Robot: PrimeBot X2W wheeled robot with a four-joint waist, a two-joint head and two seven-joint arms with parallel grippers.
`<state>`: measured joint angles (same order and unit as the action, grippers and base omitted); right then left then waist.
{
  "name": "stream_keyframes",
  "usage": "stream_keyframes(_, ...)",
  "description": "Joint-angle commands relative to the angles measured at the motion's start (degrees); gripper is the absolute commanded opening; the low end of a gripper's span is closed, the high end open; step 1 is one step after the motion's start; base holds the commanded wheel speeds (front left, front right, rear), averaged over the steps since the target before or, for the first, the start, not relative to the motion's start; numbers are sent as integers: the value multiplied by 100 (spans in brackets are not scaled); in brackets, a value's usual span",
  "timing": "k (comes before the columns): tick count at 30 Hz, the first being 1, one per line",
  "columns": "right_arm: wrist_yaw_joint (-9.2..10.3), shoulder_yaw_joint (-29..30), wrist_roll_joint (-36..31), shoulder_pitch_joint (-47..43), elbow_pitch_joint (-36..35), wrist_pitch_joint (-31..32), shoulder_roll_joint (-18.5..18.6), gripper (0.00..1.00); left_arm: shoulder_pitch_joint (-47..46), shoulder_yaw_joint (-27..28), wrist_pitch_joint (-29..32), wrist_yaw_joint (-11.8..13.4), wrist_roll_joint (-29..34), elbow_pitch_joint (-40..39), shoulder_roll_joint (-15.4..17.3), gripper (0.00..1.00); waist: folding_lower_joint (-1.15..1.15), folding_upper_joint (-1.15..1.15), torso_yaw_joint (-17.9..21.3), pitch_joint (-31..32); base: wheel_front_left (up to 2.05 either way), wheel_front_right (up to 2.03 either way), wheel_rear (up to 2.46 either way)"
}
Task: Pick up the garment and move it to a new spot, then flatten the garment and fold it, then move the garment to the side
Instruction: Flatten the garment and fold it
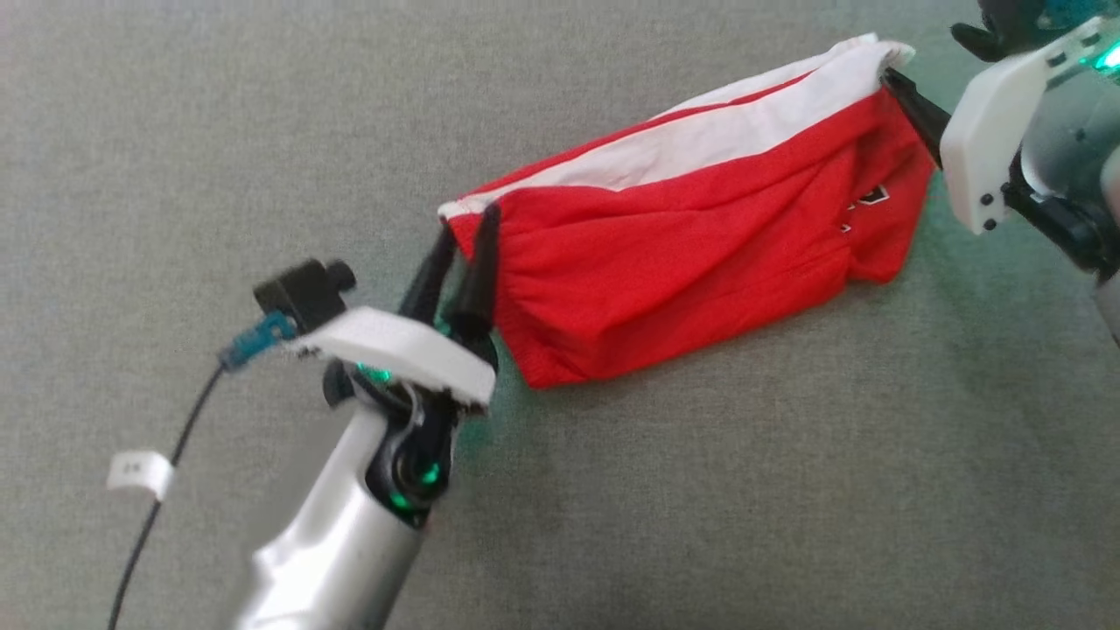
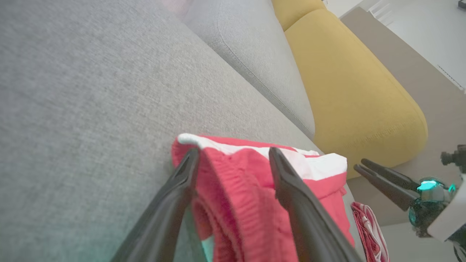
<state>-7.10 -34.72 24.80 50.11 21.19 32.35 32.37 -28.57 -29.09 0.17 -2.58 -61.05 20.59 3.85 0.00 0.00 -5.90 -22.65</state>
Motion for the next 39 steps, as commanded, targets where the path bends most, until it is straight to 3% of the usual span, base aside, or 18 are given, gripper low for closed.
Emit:
stream_keyframes(1, -39, 42, 101, -52, -119, -88, 58, 100, 212, 54, -12, -45, -5, -103, 102, 100, 0, 0, 41, 171, 0, 0, 0)
stream_keyframes(6, -39, 399, 331, -482, -142, -258, 80, 100, 675, 50, -254, -44, 160, -432, 375, 100, 0, 0, 118, 522, 0, 0, 0)
stream_keyframes(11, -39, 1093, 367, -1143, -349, -514, -139, 100, 973, 237, -1135, 82, 833, -731, 809, 100, 0, 0, 162, 789, 0, 0, 0)
stream_keyframes(17, -39, 1974, 326, -1854, -365, -740, -866, 100, 834, 496, -1499, 186, 1931, -570, 1190, 100, 0, 0, 225, 850, 0, 0, 0)
stream_keyframes(20, -39, 2473, 120, -1786, -94, -831, -1531, 100, 681, 794, -1513, 260, 2592, -491, 1312, 100, 0, 0, 297, 702, 0, 0, 0)
stream_keyframes(23, -39, 2710, -104, -1589, 213, -941, -1974, 100, 610, 937, -1515, 217, 2817, -419, 1246, 100, 0, 0, 248, 572, 0, 0, 0)
stream_keyframes(27, -39, 2864, -378, -1346, 538, -1093, -2233, 100, 579, 1014, -1515, 125, 2957, -372, 1157, 100, 0, 0, 150, 457, 0, 0, 0)
stream_keyframes(39, -39, 3723, -2042, -657, 2040, -1142, -2675, 100, 542, 1289, -1516, -144, 3228, -288, 748, 100, 0, 0, -260, 195, 0, 0, 0)
